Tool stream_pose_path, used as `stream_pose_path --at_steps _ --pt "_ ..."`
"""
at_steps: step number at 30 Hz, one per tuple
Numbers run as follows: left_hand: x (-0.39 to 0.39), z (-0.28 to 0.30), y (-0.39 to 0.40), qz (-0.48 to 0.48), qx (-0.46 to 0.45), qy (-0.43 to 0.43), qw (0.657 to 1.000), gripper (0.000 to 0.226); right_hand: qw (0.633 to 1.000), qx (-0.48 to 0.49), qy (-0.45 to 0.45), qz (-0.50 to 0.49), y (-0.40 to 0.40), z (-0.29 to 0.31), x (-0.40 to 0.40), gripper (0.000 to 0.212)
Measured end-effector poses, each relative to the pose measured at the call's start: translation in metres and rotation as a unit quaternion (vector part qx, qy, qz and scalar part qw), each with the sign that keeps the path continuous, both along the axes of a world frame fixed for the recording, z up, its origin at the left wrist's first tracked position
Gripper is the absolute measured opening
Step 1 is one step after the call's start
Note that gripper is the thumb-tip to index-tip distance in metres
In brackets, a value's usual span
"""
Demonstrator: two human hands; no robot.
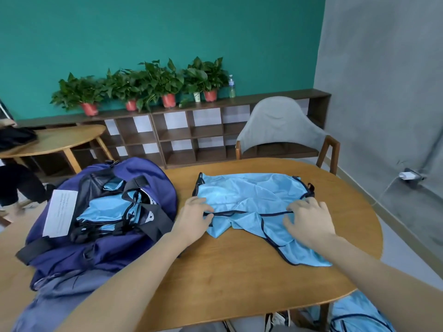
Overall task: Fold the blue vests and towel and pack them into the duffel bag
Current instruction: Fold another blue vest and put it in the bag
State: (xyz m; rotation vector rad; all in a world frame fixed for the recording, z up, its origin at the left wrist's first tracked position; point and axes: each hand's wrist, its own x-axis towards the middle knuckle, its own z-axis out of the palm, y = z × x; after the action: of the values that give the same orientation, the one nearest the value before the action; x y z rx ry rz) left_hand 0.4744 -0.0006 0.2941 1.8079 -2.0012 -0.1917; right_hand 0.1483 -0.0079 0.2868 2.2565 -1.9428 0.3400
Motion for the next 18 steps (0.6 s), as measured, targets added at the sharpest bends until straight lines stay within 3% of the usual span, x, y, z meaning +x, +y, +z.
stream_pose_path --at_steps 3,7,10,13,18 --pt "-0.023 -0.002 0.011 -0.04 -0.025 0.025 0.999 0.018 0.997 -0.072 -0.023 0.024 0.021 -0.007 0.035 0.037" --pt "-0.047 -0.012 0.018 -0.073 -0.027 0.035 0.996 0.019 0.992 0.073 -0.098 -0.03 0.031 -0.007 0.075 0.051" --pt "-0.06 -0.012 0.022 -0.089 -0.032 0.037 0.995 0.025 0.978 0.117 -0.167 -0.052 0.025 -0.01 0.081 0.039" --pt "-0.067 -0.006 0.024 -0.111 -0.029 0.039 0.993 0.035 0.947 0.102 -0.303 0.019 0.023 -0.011 0.073 0.012" --pt "-0.074 0.022 0.024 -0.204 0.029 0.047 0.977 0.068 0.926 0.065 -0.307 0.208 0.039 0.0 0.048 0.019"
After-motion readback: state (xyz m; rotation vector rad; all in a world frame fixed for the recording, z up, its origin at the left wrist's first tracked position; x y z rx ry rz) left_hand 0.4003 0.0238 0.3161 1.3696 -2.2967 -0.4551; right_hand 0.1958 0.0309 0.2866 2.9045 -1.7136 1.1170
